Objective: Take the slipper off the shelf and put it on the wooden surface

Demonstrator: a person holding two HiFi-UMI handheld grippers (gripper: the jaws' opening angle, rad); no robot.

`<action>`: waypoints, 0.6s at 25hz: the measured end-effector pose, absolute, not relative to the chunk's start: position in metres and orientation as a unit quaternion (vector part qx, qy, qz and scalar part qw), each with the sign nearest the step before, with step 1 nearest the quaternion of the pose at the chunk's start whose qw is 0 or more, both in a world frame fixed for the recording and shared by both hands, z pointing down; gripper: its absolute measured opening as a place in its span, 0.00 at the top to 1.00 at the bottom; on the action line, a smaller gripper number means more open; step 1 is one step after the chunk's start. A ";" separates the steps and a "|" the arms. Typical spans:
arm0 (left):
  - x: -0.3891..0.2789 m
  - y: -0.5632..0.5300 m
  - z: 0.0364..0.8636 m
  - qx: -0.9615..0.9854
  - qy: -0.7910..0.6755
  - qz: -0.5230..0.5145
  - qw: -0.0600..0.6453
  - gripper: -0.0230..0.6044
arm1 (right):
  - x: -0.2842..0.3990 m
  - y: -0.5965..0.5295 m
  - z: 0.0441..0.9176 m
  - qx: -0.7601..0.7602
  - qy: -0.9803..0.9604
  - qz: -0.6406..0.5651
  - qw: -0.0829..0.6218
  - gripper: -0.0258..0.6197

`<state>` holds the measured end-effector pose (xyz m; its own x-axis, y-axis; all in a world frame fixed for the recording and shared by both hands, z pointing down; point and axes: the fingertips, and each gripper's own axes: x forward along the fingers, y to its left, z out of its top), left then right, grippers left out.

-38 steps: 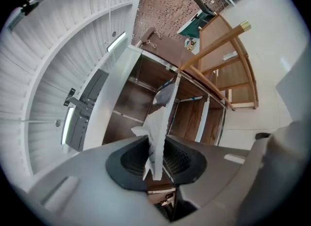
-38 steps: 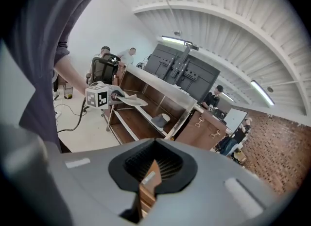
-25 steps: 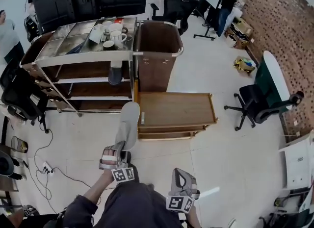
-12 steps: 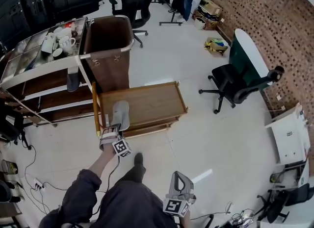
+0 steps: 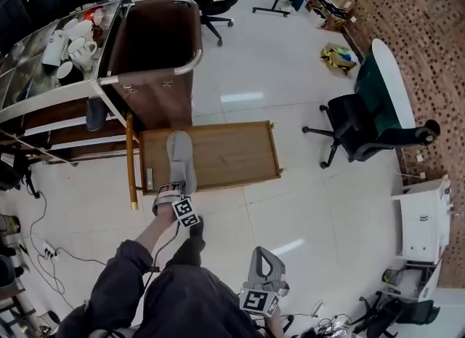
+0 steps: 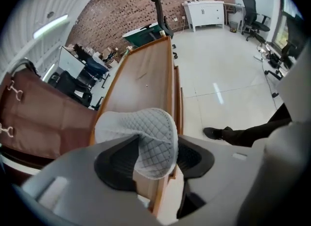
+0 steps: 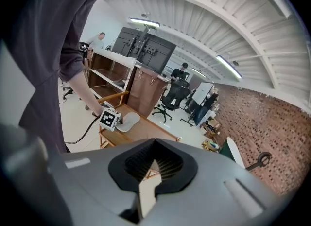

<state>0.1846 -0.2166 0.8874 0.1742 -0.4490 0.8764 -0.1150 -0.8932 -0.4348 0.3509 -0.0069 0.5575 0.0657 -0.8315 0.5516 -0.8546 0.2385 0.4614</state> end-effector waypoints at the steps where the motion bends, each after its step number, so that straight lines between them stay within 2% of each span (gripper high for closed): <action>1: 0.185 -0.214 0.892 -0.756 0.184 -0.616 0.123 0.56 | 0.350 -0.016 0.559 0.612 -0.688 0.014 0.390 0.96; 2: 0.185 -0.213 0.894 -0.758 0.184 -0.616 0.112 0.53 | 0.349 -0.023 0.560 0.607 -0.692 0.014 0.390 0.96; 4: 0.183 -0.208 0.891 -0.762 0.194 -0.610 0.097 0.37 | 0.347 -0.029 0.563 0.597 -0.699 0.015 0.392 0.96; 6: 0.183 -0.205 0.875 -0.771 0.215 -0.591 0.103 0.33 | 0.345 -0.031 0.566 0.586 -0.707 0.012 0.396 0.96; 12: 0.172 -0.176 0.806 -0.790 0.271 -0.537 0.119 0.33 | 0.336 -0.031 0.570 0.550 -0.736 -0.009 0.395 0.96; 15: 0.166 -0.145 0.758 -0.800 0.303 -0.503 0.126 0.38 | 0.324 -0.027 0.568 0.524 -0.758 -0.029 0.386 0.96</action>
<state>0.1662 -0.1447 0.7583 0.3103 -0.6115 0.7278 -0.3583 -0.7844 -0.5063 0.3239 -0.0273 0.5676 -0.1518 -0.8180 0.5548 -0.7728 0.4482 0.4493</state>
